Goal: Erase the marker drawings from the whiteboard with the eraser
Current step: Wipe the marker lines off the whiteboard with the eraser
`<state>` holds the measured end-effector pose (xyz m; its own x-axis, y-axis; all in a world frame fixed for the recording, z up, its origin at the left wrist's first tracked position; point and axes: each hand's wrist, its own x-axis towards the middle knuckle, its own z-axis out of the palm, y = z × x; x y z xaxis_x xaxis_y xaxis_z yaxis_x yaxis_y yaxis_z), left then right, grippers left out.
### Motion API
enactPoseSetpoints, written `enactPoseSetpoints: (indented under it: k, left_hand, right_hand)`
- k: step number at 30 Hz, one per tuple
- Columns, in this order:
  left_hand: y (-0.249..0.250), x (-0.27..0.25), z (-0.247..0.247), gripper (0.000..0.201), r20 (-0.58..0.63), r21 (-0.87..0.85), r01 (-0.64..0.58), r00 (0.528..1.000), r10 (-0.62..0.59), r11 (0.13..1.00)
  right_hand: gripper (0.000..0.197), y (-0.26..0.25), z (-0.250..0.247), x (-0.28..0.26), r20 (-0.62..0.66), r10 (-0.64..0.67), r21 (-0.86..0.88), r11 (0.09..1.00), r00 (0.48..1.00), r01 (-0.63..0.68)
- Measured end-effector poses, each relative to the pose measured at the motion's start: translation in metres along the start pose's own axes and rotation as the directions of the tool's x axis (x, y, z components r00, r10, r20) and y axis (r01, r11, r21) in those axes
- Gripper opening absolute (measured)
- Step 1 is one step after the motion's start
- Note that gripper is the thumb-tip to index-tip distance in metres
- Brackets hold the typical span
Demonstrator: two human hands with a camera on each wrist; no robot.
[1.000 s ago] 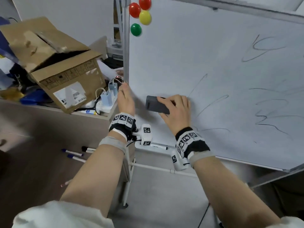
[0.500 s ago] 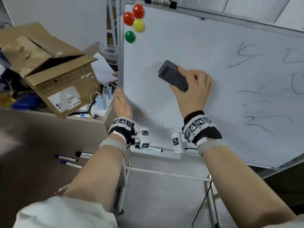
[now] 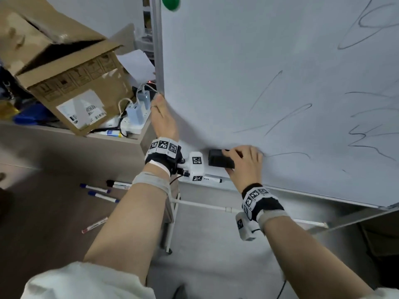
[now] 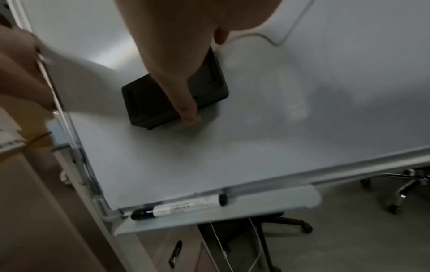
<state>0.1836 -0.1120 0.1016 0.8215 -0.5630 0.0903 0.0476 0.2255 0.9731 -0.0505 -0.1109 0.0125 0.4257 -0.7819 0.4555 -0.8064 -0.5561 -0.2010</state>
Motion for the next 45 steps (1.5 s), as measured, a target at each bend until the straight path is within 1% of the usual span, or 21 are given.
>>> enactPoseSetpoints:
  k: [2,4,7,10,12,14,16,18,21,23,25,29,31,33,35,37,39,40,42,44,45]
  left_hand:
    - [0.001,-0.006,0.004,0.047,-0.005,0.012,-0.009,1.000,0.009,1.000]
    - [-0.001,-0.012,0.005,0.046,-0.030,0.095,-0.039,0.999,0.043,0.995]
    - [-0.001,-0.017,0.002,0.048,-0.072,0.233,-0.033,0.996,0.051,0.972]
    - [-0.010,-0.018,0.000,0.054,-0.124,0.318,-0.010,0.991,0.052,0.948]
    - [-0.013,-0.021,0.001,0.051,-0.153,0.317,0.012,0.987,0.039,0.948]
    - [-0.014,-0.022,0.001,0.048,-0.169,0.320,0.016,0.985,0.040,0.947]
    - [-0.012,-0.024,0.001,0.048,-0.179,0.331,0.023,0.983,0.038,0.943]
    - [-0.013,-0.026,0.000,0.049,-0.193,0.356,0.034,0.980,0.038,0.934]
    - [-0.012,-0.032,0.000,0.051,-0.211,0.418,0.031,0.975,0.063,0.908]
    - [-0.011,-0.035,0.006,0.051,-0.252,0.432,0.061,0.966,0.056,0.900]
    - [-0.006,-0.040,0.016,0.050,-0.301,0.450,0.097,0.952,0.048,0.888]
    - [0.020,-0.056,0.042,0.059,-0.371,0.476,0.127,0.926,0.068,0.870]
    - [0.044,-0.061,0.054,0.064,-0.369,0.485,0.027,0.913,0.177,0.874]
    - [0.077,-0.064,0.067,0.067,-0.334,0.500,-0.167,0.868,0.367,0.850]
    - [0.117,-0.064,0.080,0.066,-0.279,0.518,-0.374,0.776,0.565,0.769]
    - [0.154,-0.064,0.092,0.060,-0.185,0.549,-0.551,0.654,0.734,0.629]
    - [0.185,-0.068,0.105,0.056,-0.033,0.603,-0.656,0.549,0.835,0.455]
    - [0.196,-0.069,0.112,0.054,0.060,0.622,-0.690,0.513,0.857,0.370]
    - [0.207,-0.071,0.126,0.051,0.245,0.640,-0.732,0.483,0.841,0.234]
    - [0.207,-0.070,0.137,0.050,0.375,0.649,-0.744,0.494,0.784,0.159]
    - [0.206,-0.069,0.140,0.049,0.407,0.656,-0.742,0.502,0.763,0.138]
  right_hand:
    - [0.061,0.006,-0.001,-0.007,0.015,0.023,-0.003,1.000,1.000,-0.023]
    - [0.059,0.006,-0.012,-0.003,-0.038,0.021,0.002,1.000,0.999,-0.021]
    - [0.055,-0.002,-0.046,0.024,-0.197,0.001,0.020,1.000,0.980,0.003]
    - [0.047,-0.007,-0.077,0.052,-0.400,0.007,0.050,0.999,0.916,0.014]
    - [0.047,-0.008,-0.081,0.058,-0.443,0.001,0.046,0.999,0.896,0.021]
    - [0.051,-0.004,-0.067,0.049,-0.365,-0.033,0.033,0.998,0.930,0.049]
    - [0.057,0.001,-0.039,0.026,-0.188,-0.060,0.019,0.998,0.980,0.064]
    - [0.061,0.008,-0.014,0.002,-0.058,-0.026,0.008,1.000,0.998,0.027]
    - [0.061,0.013,-0.012,-0.006,-0.033,0.011,0.009,1.000,0.999,-0.011]
    - [0.059,0.014,-0.034,0.008,-0.104,0.001,0.011,1.000,0.995,0.000]
    - [0.053,0.013,-0.065,0.031,-0.243,-0.009,0.014,1.000,0.970,0.013]
    - [0.047,0.013,-0.140,0.082,-0.509,-0.012,0.045,0.998,0.861,0.041]
    - [0.048,0.015,-0.167,0.095,-0.567,-0.032,0.041,0.997,0.823,0.066]
    - [0.049,0.018,-0.180,0.101,-0.581,-0.054,0.033,0.995,0.812,0.090]
    - [0.051,0.020,-0.183,0.102,-0.572,-0.045,0.043,0.995,0.819,0.085]
    - [0.055,0.023,-0.181,0.100,-0.546,-0.010,0.072,0.996,0.838,0.059]
    - [0.059,0.029,-0.179,0.095,-0.509,0.024,0.097,0.995,0.860,0.030]
    - [0.059,0.032,-0.179,0.093,-0.500,0.037,0.109,0.994,0.865,0.021]
    - [0.056,0.036,-0.184,0.092,-0.506,0.054,0.131,0.991,0.861,0.015]
    - [0.054,0.038,-0.194,0.094,-0.531,0.057,0.139,0.990,0.845,0.020]
    - [0.053,0.040,-0.200,0.096,-0.550,0.065,0.141,0.990,0.833,0.016]
